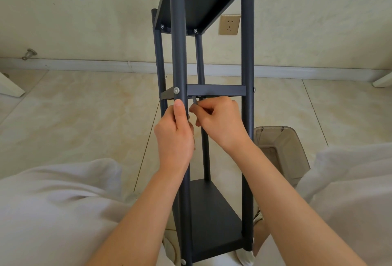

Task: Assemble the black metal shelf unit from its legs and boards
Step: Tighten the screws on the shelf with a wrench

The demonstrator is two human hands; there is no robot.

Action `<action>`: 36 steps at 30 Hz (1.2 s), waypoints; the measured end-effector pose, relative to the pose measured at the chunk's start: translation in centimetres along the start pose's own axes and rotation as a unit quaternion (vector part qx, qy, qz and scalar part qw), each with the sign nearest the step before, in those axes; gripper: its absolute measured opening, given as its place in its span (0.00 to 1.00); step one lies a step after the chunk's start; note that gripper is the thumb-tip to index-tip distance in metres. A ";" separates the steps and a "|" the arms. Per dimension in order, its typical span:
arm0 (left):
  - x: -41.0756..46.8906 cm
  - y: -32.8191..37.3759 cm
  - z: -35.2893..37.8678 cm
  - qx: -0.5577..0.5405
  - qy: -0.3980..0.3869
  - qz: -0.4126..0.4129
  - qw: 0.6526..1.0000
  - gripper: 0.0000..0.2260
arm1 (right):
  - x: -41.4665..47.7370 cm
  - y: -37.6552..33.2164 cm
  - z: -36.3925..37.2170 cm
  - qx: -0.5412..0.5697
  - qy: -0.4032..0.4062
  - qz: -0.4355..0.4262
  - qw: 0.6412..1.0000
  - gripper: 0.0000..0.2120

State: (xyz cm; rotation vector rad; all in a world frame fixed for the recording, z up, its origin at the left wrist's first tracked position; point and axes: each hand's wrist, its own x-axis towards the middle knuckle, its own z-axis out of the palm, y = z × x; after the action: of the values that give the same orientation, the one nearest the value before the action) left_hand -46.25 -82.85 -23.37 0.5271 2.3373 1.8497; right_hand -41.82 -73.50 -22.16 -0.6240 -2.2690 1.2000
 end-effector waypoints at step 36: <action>-0.3 -0.5 -0.2 -0.023 -0.017 0.011 1.000 0.25 | -4.0 -2.2 -4.1 -0.272 -0.018 0.078 0.959 0.11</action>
State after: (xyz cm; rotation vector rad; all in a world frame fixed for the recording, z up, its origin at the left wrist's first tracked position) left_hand -46.12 -83.25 -23.86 0.5765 2.2706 1.8849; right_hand -36.54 -74.51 -19.14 -1.0011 -2.6347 0.6389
